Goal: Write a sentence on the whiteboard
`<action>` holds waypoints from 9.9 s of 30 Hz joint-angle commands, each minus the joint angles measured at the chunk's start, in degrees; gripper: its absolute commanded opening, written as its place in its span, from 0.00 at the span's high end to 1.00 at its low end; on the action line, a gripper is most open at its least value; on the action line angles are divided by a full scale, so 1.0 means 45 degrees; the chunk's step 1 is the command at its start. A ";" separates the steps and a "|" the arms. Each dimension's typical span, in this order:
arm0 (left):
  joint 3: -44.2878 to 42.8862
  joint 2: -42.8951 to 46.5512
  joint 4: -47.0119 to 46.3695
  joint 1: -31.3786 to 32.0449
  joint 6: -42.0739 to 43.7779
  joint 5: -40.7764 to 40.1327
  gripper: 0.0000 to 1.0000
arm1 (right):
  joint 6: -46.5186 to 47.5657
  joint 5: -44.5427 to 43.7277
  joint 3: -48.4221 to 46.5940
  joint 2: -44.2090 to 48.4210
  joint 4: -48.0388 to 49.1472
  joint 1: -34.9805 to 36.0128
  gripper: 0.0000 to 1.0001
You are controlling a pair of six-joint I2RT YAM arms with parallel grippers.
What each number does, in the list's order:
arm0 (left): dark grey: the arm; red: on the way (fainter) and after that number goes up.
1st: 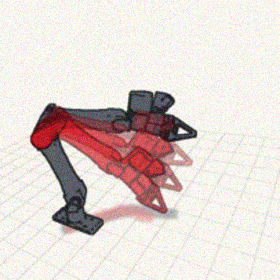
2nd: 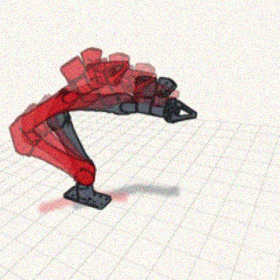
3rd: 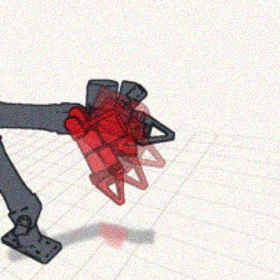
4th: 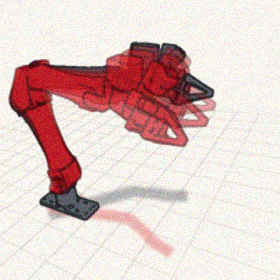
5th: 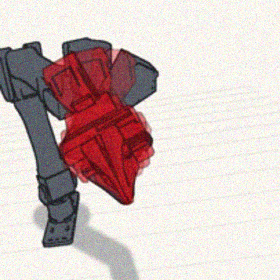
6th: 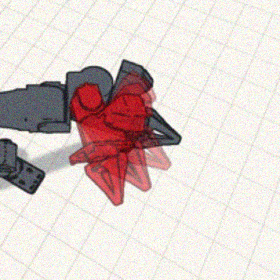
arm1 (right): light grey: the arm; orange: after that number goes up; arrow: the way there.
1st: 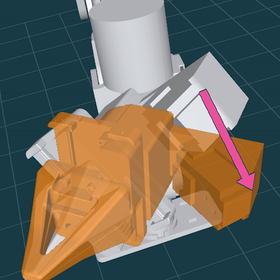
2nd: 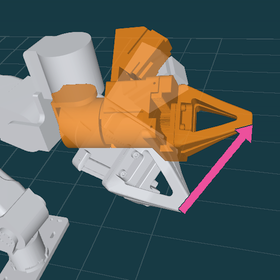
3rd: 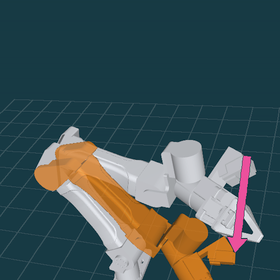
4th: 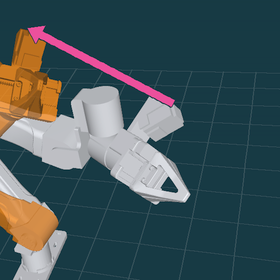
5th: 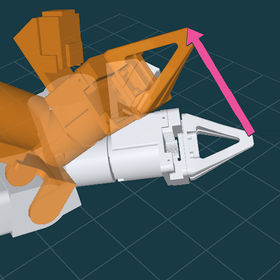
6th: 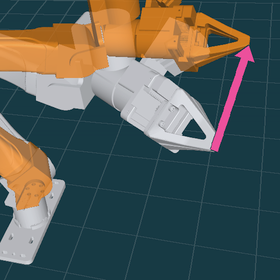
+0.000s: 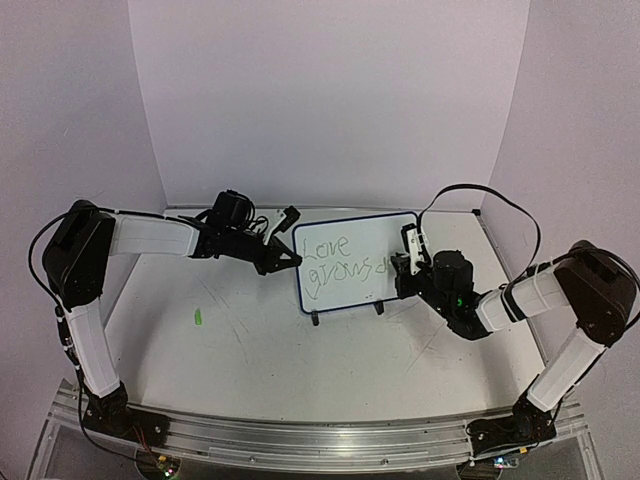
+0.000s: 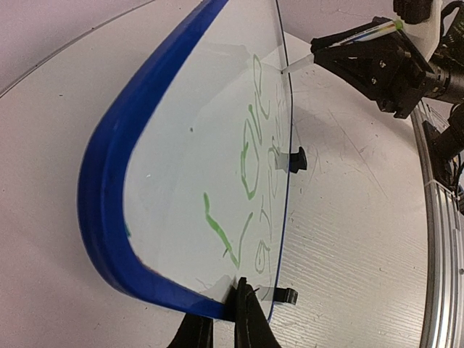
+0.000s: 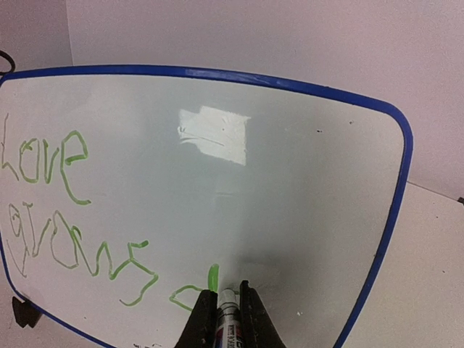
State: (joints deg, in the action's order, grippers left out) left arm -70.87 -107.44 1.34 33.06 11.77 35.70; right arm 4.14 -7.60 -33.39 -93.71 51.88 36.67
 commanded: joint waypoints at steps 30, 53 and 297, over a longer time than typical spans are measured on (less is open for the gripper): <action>0.0414 -0.0917 0.2103 -0.0073 0.1758 -0.2647 1.00 | -0.0005 -0.0994 0.0243 0.0391 0.1009 0.0055 1.00; 0.0420 -0.0878 0.2139 -0.0068 0.1786 -0.2706 1.00 | -0.0116 -0.0986 0.0219 0.0252 0.0915 0.0036 1.00; 0.0378 -0.0976 0.2417 -0.0076 0.1857 -0.2749 1.00 | 0.1094 -0.0458 0.0637 0.0425 0.2710 -0.0618 1.00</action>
State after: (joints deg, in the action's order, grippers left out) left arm -71.64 -108.07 2.00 33.06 12.01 35.77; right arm 7.66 -10.15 -27.90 -91.02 62.87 34.35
